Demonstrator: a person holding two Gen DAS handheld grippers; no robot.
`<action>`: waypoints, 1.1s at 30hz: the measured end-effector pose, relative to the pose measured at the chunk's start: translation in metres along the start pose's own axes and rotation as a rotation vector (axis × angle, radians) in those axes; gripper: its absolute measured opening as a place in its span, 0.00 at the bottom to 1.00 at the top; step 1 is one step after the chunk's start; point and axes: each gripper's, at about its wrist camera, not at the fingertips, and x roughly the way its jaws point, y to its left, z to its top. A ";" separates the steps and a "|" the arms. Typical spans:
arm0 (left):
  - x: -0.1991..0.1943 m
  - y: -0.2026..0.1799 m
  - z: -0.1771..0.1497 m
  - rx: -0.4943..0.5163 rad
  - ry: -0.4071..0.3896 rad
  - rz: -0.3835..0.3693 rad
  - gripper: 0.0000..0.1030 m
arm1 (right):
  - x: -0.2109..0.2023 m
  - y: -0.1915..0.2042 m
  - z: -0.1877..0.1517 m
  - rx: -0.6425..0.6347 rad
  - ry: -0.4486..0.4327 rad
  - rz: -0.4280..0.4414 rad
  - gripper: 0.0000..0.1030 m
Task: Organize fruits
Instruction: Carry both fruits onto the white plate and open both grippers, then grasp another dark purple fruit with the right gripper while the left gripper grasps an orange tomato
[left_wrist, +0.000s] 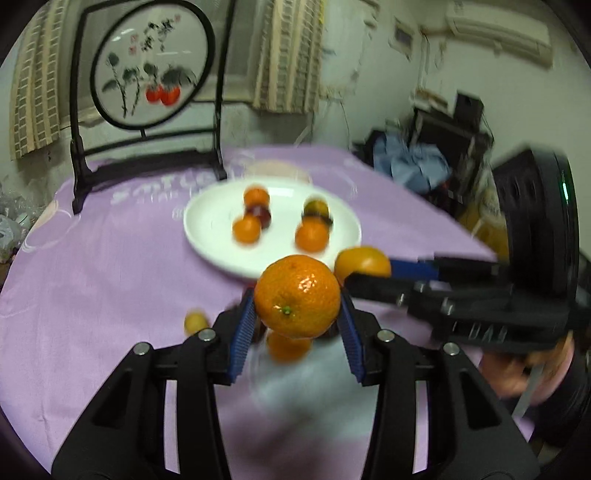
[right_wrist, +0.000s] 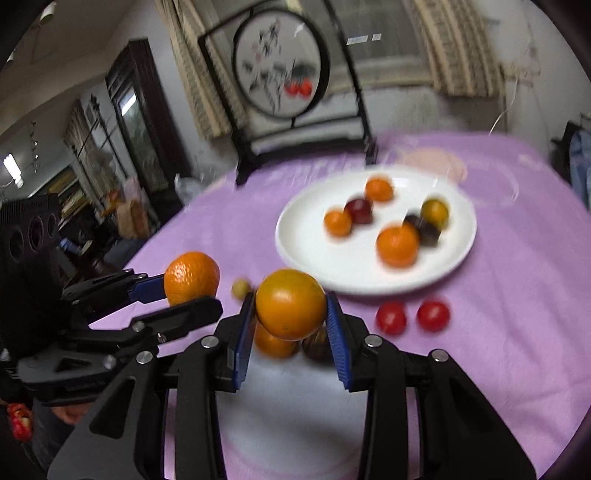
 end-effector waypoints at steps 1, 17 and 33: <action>0.006 0.000 0.011 -0.022 -0.013 0.020 0.43 | 0.004 -0.005 0.008 0.013 -0.006 -0.029 0.37; 0.117 0.030 0.044 -0.137 0.128 0.344 0.81 | 0.051 -0.064 0.038 0.084 0.012 -0.172 0.58; 0.041 0.019 0.028 -0.086 0.053 0.397 0.95 | 0.018 -0.021 0.021 -0.009 0.000 -0.116 0.60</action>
